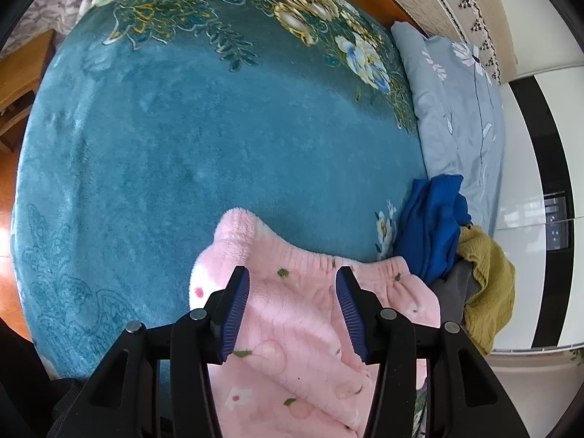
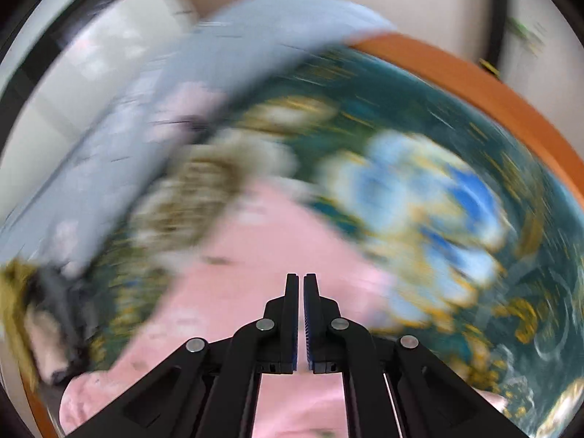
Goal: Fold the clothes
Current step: 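Grasp the pink pants waistband with the left tool while the right tool grasps the waistband corner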
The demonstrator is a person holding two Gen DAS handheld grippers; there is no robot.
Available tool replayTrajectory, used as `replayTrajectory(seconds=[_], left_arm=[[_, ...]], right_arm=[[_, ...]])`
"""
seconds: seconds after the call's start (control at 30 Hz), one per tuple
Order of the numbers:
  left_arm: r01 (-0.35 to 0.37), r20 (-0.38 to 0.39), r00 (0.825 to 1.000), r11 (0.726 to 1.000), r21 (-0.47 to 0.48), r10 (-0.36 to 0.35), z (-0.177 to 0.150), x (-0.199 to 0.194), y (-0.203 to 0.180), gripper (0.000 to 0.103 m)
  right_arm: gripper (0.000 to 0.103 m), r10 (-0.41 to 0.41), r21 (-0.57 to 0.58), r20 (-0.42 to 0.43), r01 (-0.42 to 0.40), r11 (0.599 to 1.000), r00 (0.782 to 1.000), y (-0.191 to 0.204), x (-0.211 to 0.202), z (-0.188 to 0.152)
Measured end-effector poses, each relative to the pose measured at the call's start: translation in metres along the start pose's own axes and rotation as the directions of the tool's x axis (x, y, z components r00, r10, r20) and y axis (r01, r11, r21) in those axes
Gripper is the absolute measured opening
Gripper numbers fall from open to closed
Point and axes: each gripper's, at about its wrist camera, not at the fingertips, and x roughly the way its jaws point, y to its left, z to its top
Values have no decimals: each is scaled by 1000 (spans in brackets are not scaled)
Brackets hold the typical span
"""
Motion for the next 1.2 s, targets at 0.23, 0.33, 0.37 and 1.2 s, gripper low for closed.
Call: replayTrajectory(seconds=[0.23, 0.33, 0.37, 1.2], left_arm=[[-21, 15, 1000, 998, -53, 22, 3, 2, 12, 56], [-14, 5, 1000, 998, -68, 14, 4, 5, 17, 60], [-12, 1, 1000, 997, -74, 12, 4, 6, 19, 60], [-194, -206, 960, 981, -10, 188, 13, 67, 26, 61]], right_arm=[[14, 331, -441, -189, -381, 813, 924, 242, -15, -62], [37, 378, -577, -375, -532, 620, 847, 342, -20, -139], [38, 376, -608, -424, -567, 556, 824, 368, -23, -165], [60, -159, -862, -366, -399, -314, 917, 621, 37, -464]])
